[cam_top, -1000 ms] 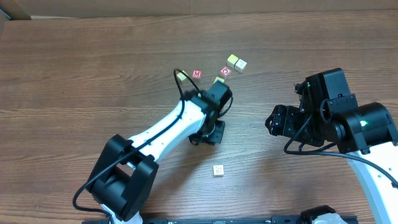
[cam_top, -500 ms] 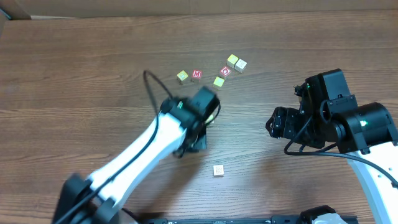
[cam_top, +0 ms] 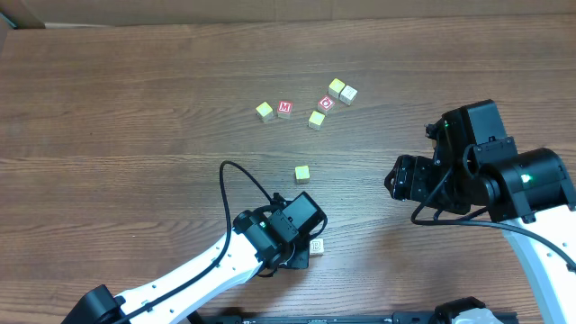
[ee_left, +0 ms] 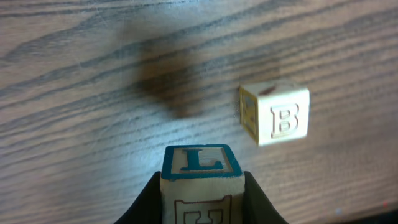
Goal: Flip 3 blocks
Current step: 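Lower the L block beside the B block and release, then move the left gripper to the yellow S block and grasp it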
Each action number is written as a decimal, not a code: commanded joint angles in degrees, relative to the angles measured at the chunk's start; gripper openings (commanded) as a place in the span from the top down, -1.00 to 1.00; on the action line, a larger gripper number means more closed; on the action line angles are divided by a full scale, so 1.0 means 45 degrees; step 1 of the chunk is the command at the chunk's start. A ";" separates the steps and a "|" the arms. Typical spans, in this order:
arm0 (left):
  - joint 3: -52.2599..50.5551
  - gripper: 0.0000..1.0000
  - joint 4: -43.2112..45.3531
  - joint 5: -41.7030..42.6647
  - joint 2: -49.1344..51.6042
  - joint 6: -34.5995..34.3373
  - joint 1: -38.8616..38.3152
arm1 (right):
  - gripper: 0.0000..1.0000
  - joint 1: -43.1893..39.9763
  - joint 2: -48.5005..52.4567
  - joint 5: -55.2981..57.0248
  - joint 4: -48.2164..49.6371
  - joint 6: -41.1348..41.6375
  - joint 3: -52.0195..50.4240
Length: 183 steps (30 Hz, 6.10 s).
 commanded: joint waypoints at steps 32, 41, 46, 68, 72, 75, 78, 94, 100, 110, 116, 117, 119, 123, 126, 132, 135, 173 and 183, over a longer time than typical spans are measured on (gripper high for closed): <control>-0.1180 0.84 0.3186 -0.0005 0.1185 -0.1957 0.0010 | -0.58 -0.0024 0.0015 -0.0287 0.0044 -0.0044 0.0272; -0.1185 0.79 0.3211 -0.0005 0.1185 -0.1957 0.0010 | -0.58 -0.0024 0.0015 -0.0287 0.0039 -0.0044 0.0272; -0.1180 0.64 0.3211 -0.0005 0.1185 -0.1962 0.0010 | -0.58 -0.0024 0.0015 -0.0287 0.0039 -0.0044 0.0272; -0.1175 0.28 0.3220 -0.0151 0.1141 -0.1962 0.0024 | -0.58 -0.0024 0.0015 -0.0291 -0.0068 -0.0044 0.0272; -0.1156 0.26 0.3172 -0.0403 0.0719 -0.1909 0.0073 | -0.58 -0.0024 0.0015 -0.0291 -0.0068 -0.0044 0.0272; -0.1141 0.24 0.3162 -0.0471 0.0087 -0.1846 0.0087 | -0.58 -0.0024 0.0015 -0.0291 -0.0068 -0.0049 0.0272; -0.1146 0.24 0.3016 -0.0466 -0.0602 -0.1807 0.0083 | -0.58 -0.0024 0.0015 -0.0291 -0.0063 -0.0044 0.0272; -0.1146 0.91 -0.0325 -0.1273 -0.1287 -0.2545 0.1035 | -0.58 -0.0024 0.0015 -0.0291 -0.0053 -0.0049 0.0272; -0.1146 0.92 0.0835 -0.0204 0.0005 -0.1651 0.1515 | -0.58 -0.0024 0.0015 -0.0291 -0.0078 -0.0049 0.0272; -0.1146 0.91 0.2030 0.0442 0.1093 -0.1511 0.1525 | -0.58 -0.0024 0.0015 -0.0287 -0.0092 -0.0053 0.0272; -0.1146 0.92 0.2331 0.0889 0.1098 -0.1321 0.1520 | -0.58 -0.0024 0.0015 -0.0287 -0.0068 -0.0053 0.0272; -0.1146 0.92 0.2331 0.0928 0.1098 -0.1321 0.1520 | -0.58 -0.0024 0.0015 -0.0287 -0.0058 -0.0053 0.0272; -0.1146 0.92 0.2331 0.0962 0.1098 -0.1316 0.1520 | -0.58 -0.0024 0.0015 -0.0287 -0.0053 -0.0053 0.0272; -0.1146 0.92 0.2361 0.0996 0.1098 -0.1321 0.1515 | -0.58 -0.0024 0.0015 -0.0287 -0.0063 -0.0053 0.0272; -0.1146 0.92 0.2429 0.1005 0.1098 -0.1321 0.1511 | -0.58 -0.0024 0.0015 -0.0287 -0.0068 -0.0053 0.0272; -0.1146 0.92 0.2618 0.1059 0.1098 -0.1336 0.1511 | -0.58 -0.0024 0.0015 -0.0287 -0.0068 -0.0049 0.0272; -0.1146 0.92 0.2657 0.1059 0.1098 -0.1574 0.1511 | -0.58 -0.0024 0.0015 -0.0287 -0.0102 -0.0053 0.0272; -0.0933 0.74 0.2263 0.0695 0.1083 -0.1243 0.1851 | -0.58 -0.0024 0.0015 -0.0282 -0.0185 -0.0058 0.0272; 0.1996 -0.17 0.2055 0.0277 0.1171 0.3337 0.3434 | -0.68 -0.0024 0.0015 -0.0287 -0.0087 -0.0097 0.0272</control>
